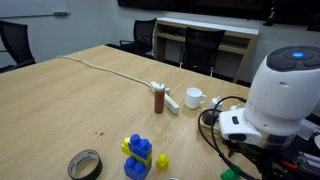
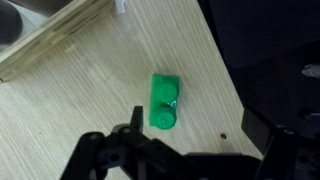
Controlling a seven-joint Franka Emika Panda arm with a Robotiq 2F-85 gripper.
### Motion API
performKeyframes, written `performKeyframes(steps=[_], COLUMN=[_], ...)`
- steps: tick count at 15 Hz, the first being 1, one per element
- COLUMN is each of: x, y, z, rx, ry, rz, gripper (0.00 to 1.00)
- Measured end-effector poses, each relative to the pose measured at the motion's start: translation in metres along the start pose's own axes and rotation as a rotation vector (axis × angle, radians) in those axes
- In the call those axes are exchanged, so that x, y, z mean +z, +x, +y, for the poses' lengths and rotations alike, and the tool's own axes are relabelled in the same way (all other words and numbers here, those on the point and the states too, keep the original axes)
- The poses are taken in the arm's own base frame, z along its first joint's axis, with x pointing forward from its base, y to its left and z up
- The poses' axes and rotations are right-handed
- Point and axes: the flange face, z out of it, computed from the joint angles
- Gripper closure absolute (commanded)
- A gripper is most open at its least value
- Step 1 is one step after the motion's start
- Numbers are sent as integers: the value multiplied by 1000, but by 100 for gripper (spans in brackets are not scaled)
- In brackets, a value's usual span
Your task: Pick up the green toy and put it on top of the red and yellow toys
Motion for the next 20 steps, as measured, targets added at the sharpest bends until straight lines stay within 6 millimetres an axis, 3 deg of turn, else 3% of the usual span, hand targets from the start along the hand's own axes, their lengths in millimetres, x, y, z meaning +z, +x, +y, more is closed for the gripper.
performKeyframes(steps=[8,16,20], x=[9,29,52], y=[4,2,1], z=[-2,-23,-37], rx=[0,57,76], ry=[-40,-261,-267], rz=[35,17,-3], gripper=[0,0,0])
